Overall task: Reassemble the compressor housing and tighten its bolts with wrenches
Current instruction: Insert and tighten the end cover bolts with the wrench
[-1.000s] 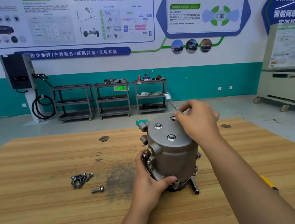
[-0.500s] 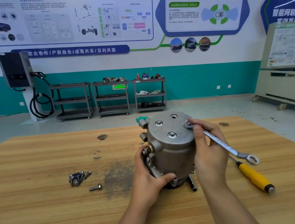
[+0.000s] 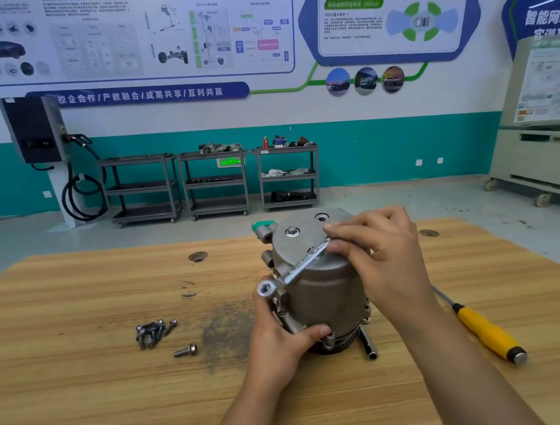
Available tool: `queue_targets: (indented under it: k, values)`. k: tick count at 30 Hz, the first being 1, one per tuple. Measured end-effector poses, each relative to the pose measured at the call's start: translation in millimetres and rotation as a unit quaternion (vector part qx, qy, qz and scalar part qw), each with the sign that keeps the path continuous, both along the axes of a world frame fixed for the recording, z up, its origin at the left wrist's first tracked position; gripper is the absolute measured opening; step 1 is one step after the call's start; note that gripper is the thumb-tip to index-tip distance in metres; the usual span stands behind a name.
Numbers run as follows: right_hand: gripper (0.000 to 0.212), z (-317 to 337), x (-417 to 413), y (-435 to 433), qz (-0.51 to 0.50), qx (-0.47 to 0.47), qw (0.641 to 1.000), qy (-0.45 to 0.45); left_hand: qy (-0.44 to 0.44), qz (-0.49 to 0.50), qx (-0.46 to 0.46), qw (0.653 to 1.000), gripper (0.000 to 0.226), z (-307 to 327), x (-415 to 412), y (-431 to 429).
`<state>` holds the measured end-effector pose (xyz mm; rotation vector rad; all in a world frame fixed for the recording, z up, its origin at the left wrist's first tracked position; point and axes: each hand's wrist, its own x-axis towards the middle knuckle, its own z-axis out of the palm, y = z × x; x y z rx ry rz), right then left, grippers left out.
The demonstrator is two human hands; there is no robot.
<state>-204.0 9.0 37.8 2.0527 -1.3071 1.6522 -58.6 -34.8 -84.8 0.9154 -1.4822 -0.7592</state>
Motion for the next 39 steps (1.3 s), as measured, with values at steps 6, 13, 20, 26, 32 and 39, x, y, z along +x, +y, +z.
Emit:
queue_targets:
  k: [6,13,20,26,32,39]
  values:
    - [0.023,22,5,-24,-0.132,0.095,0.987,0.015,-0.010,-0.007,-0.012,1.000,0.092,5,-3,4]
    - [0.017,23,-22,-49,-0.083,0.286,0.930,-0.214,-0.013,-0.007,-0.002,1.000,0.094,6,-2,6]
    - [0.012,-14,-9,-17,0.182,0.072,0.837,-0.511,-0.008,-0.006,-0.014,1.000,0.096,6,-5,5]
    - [0.030,-49,2,8,0.064,-0.037,0.980,-0.183,-0.001,-0.009,-0.013,1.000,0.097,3,-3,3]
    - [0.024,-27,-1,5,0.022,-0.063,0.995,-0.072,0.002,-0.011,-0.006,1.000,0.104,1,0,0]
    - [0.013,8,-7,-9,0.014,0.074,0.997,-0.012,-0.005,0.010,-0.002,1.000,0.085,0,-2,2]
